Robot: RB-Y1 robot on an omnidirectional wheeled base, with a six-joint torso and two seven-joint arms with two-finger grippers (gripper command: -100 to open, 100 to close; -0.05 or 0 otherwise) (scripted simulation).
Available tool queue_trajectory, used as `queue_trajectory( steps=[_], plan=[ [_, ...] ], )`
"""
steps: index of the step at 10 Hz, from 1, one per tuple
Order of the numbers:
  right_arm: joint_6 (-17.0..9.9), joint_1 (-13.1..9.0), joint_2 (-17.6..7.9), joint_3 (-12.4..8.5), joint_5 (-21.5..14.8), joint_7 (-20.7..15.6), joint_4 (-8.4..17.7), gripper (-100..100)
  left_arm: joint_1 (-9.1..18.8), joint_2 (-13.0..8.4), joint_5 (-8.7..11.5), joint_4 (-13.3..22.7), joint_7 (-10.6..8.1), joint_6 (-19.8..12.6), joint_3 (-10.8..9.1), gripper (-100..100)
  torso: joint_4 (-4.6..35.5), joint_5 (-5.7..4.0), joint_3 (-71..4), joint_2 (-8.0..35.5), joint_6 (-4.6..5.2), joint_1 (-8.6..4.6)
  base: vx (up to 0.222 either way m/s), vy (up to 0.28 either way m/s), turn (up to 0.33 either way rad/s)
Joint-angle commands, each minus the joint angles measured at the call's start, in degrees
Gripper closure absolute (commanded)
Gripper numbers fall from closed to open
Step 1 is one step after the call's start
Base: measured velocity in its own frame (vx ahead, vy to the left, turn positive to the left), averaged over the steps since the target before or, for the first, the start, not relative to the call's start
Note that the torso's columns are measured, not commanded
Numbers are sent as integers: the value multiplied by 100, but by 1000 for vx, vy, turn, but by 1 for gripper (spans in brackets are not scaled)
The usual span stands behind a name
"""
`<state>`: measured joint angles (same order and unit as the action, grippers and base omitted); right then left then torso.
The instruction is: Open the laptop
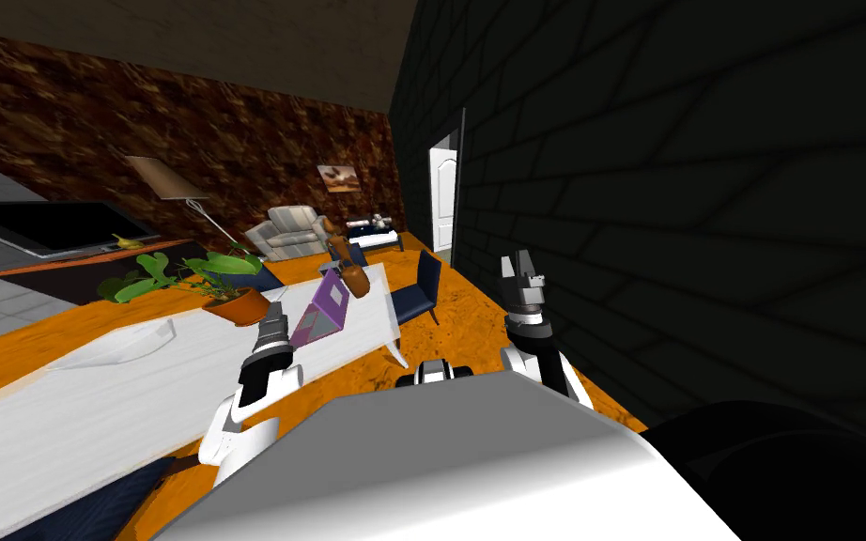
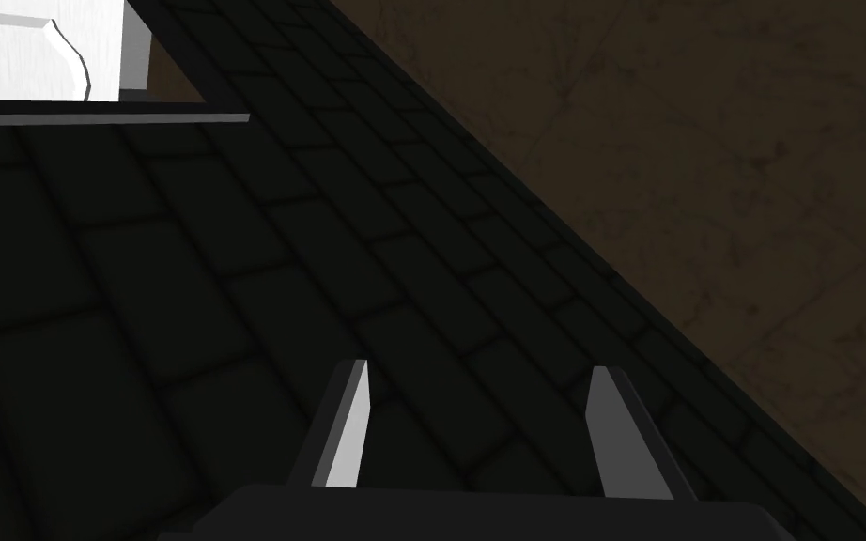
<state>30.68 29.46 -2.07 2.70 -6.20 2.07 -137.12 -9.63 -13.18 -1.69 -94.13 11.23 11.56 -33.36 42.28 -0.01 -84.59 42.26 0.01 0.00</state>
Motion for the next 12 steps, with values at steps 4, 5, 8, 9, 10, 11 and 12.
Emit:
queue_trajectory(
  steps=[4, 5, 8, 9, 10, 11, 12],
  plan=[
    [0, 0, -1, -1, 0, 0, 0, 0, 6, -353, -147, 957, -105, -355, -428, -100, -1, 0, -1, -4, 0, -2, 139, -161, -46],
    [0, 0, 0, 0, 0, 0, 0, 0, 14, -392, -163, 1058, -113, -392, -472, -100, -2, -2, -2, -3, 0, -9, 123, -152, -21],
    [0, -1, -1, -1, 0, 0, 0, 0, 39, -483, -196, 1295, -131, -483, -580, -100, 4, 7, 10, 18, -2, 25, 88, -76, -23],
    [0, -1, -2, -2, 0, 0, 0, 0, 45, -470, -190, 1259, -126, -470, -557, -100, 6, 9, 14, 22, -2, 25, 23, -13, -4],
    [-1, -1, -2, -2, 0, 0, 1, 0, 47, -473, -191, 1270, -127, -469, -561, -100, 6, 6, 14, 22, -2, 16, 5, -2, 1],
    [-1, -2, -2, -2, 0, 0, 1, 0, 47, -472, -191, 1269, -127, -469, -560, 100, 4, 3, 11, 17, -1, 7, 0, 0, 0],
    [-1, -2, -2, -2, 0, 0, 1, 0, 141, -490, -11, 1246, -328, -727, -550, 100, 5, -3, 6, 9, 3, -4, -64, 60, -25]
  ],
)
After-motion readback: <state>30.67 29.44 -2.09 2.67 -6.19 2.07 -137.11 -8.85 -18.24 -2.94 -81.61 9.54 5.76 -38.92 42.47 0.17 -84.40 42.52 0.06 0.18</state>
